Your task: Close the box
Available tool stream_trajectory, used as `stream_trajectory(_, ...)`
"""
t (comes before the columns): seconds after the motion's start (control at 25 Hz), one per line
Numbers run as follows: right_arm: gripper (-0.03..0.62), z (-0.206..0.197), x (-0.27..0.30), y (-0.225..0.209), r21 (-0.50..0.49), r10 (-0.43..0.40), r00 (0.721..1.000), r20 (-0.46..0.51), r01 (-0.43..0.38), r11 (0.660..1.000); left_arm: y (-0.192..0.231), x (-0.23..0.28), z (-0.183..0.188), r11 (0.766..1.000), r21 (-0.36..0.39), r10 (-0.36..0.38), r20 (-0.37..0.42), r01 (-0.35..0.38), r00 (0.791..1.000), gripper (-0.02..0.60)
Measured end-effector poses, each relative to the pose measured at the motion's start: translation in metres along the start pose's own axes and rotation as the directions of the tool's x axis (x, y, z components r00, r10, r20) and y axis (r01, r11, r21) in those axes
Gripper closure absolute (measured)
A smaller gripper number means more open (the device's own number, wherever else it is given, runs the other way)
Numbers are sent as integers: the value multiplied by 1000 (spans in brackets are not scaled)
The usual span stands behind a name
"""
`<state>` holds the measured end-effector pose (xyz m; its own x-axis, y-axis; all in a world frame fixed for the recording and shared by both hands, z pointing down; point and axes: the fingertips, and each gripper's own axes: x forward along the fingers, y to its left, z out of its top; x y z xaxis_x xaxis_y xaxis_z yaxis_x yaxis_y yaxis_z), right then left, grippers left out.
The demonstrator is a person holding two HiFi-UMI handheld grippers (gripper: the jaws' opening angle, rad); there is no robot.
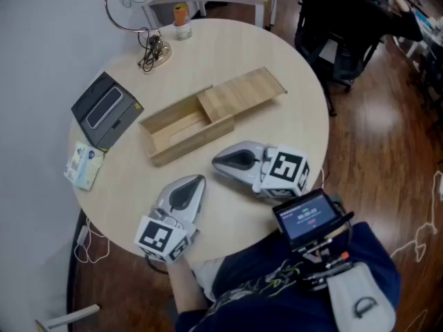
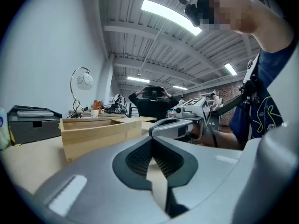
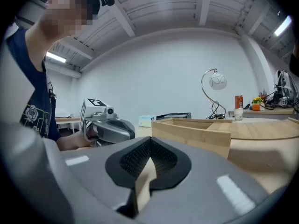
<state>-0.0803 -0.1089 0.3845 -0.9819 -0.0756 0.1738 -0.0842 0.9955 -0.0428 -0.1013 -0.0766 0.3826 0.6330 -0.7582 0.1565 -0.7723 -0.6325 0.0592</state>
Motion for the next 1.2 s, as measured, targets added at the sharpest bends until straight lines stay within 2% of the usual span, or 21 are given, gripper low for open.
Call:
stream_trajectory(0.12,594,2,-3,2,6,25,999,31,-26,1000,-1,0,3,1000,-22,6,13,-6,1000,578)
stream_trajectory(0.2,594,18,-26,-7,44,39,994,102,-43,998,-3,-3,6,999,-21,29,24,-28,999,578)
stream_trajectory(0.24,594,34,-47,-20,67,7,990,140,-16,998,-2,-7,8,998,20,54,22,-54,998,578)
stream_trajectory(0.28,594,52,-71,-41,76,-54,986,160,43,996,5,-14,12,989,106,99,8,-99,995,577)
stream_trajectory(0.32,594,69,-97,-69,64,-133,980,150,124,990,20,-22,16,962,221,169,-18,-161,985,516)
stream_trajectory(0.36,594,81,-121,-101,43,-220,969,114,217,975,40,-30,17,918,328,254,-57,-222,966,370)
stream_trajectory(0.4,594,85,-144,-136,27,-312,949,54,311,950,63,-37,13,877,402,330,-112,-261,937,244)
stream_trajectory(0.44,594,79,-164,-174,28,-403,915,-33,403,915,85,-41,6,856,439,381,-181,-272,907,156)
stream_trajectory(0.48,594,62,-182,-212,48,-482,864,-145,493,869,104,-42,-3,854,447,403,-246,-266,881,127)
stream_trajectory(0.52,594,39,-196,-246,75,-536,801,-266,572,817,119,-41,-12,864,434,405,-296,-256,865,127)
stream_trajectory(0.56,594,15,-204,-273,96,-559,738,-378,632,769,130,-36,-20,881,404,394,-331,-249,858,127)
stream_trajectory(0.6,594,-8,-207,-293,115,-554,688,-469,670,734,137,-29,-28,901,364,371,-360,-238,856,127)
stream_trajectory(0.64,594,-28,-205,-306,139,-529,659,-535,686,714,138,-21,-35,919,328,341,-389,-217,856,127)
stream_trajectory(0.68,594,-44,-196,-313,173,-490,657,-573,682,711,136,-13,-39,931,308,315,-412,-194,855,127)
stream_trajectory(0.8,594,-64,-154,-308,300,-378,732,-567,610,733,132,2,-37,937,300,297,-423,-177,856,125)
stream_trajectory(0.88,594,-62,-135,-300,357,-365,760,-537,597,719,132,5,-35,939,286,302,-421,-190,856,123)
stream_trajectory(0.96,594,-54,-112,-287,423,-324,810,-489,545,724,132,5,-34,948,249,289,-407,-200,866,124)
stream_trajectory(1.08,594,-40,-60,-247,470,-197,881,-431,406,784,136,4,-34,954,208,284,-379,-218,881,123)
stream_trajectory(1.16,594,-30,-23,-216,442,-128,904,-408,319,838,137,3,-35,949,216,299,-381,-231,875,123)
stream_trajectory(1.2,594,-27,-10,-203,425,-110,906,-409,296,855,137,3,-35,945,219,311,-385,-241,869,123)
